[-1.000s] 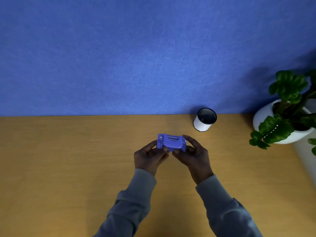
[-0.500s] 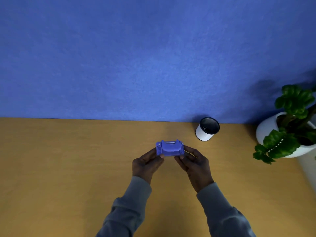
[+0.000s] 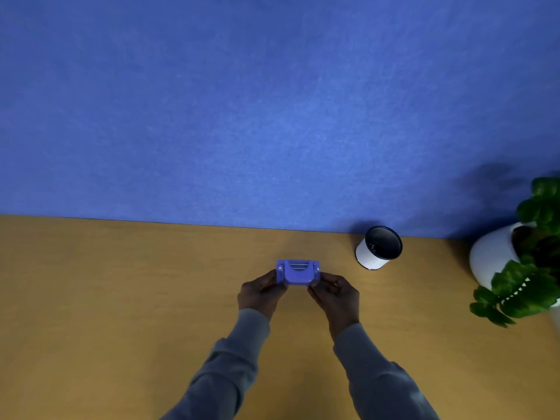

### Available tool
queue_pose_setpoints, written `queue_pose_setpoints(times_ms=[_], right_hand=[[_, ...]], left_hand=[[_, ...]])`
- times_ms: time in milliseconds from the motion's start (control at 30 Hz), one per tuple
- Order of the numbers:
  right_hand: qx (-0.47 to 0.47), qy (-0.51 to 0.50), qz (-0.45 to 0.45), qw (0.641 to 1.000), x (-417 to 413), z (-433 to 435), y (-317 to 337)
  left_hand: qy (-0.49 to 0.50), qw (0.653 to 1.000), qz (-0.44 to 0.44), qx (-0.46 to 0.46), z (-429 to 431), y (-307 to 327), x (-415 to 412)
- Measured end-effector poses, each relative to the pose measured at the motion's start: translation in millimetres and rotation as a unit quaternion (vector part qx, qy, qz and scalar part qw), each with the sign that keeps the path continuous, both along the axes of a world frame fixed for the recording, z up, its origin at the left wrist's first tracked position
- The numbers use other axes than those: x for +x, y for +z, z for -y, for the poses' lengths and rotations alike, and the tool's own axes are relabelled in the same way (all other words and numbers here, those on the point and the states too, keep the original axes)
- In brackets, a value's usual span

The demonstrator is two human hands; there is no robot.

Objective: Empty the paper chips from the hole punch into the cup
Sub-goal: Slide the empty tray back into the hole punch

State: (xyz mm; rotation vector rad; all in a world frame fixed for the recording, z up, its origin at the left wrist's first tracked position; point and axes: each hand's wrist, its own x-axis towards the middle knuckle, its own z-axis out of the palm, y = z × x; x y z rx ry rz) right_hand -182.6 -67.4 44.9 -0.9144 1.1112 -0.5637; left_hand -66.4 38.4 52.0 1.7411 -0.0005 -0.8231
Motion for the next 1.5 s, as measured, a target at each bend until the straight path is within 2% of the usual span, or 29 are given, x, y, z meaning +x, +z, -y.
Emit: queue_pose_setpoints(times_ms=[100,200,400,567,767,900,1033,1233,1500], right_hand=[[-0.055,0.028,-0.092,0.994,16,9,-11],[-0.082,0.045,-0.148,0.985,29,18,-18],[-0.137,0.115,-0.208,0.962,48,35,-28],[-0.170,0.142,-0.261,0.940,56,43,-37],[-0.163,0.118,-0.287,0.936,65,42,-50],[-0.138,0.095,-0.299,0.939,71,47,-54],[-0.147,0.083,-0.310,0.936,77,49,-55],[-0.179,0.100,-0.356,0.912,82,51,-60],[-0.180,0.091,-0.334,0.921,81,50,-62]], left_hand=[[0.000,0.997,0.009,0.071,12,-10,11],[-0.007,0.991,0.029,0.129,24,-19,22],[-0.060,0.979,0.086,0.174,38,-36,41],[-0.134,0.950,0.181,0.217,47,-46,51],[-0.203,0.913,0.241,0.259,60,-56,58],[-0.206,0.904,0.256,0.272,68,-61,60],[-0.202,0.904,0.259,0.275,73,-66,62],[-0.193,0.914,0.242,0.264,75,-71,68],[-0.177,0.925,0.226,0.248,72,-71,66]])
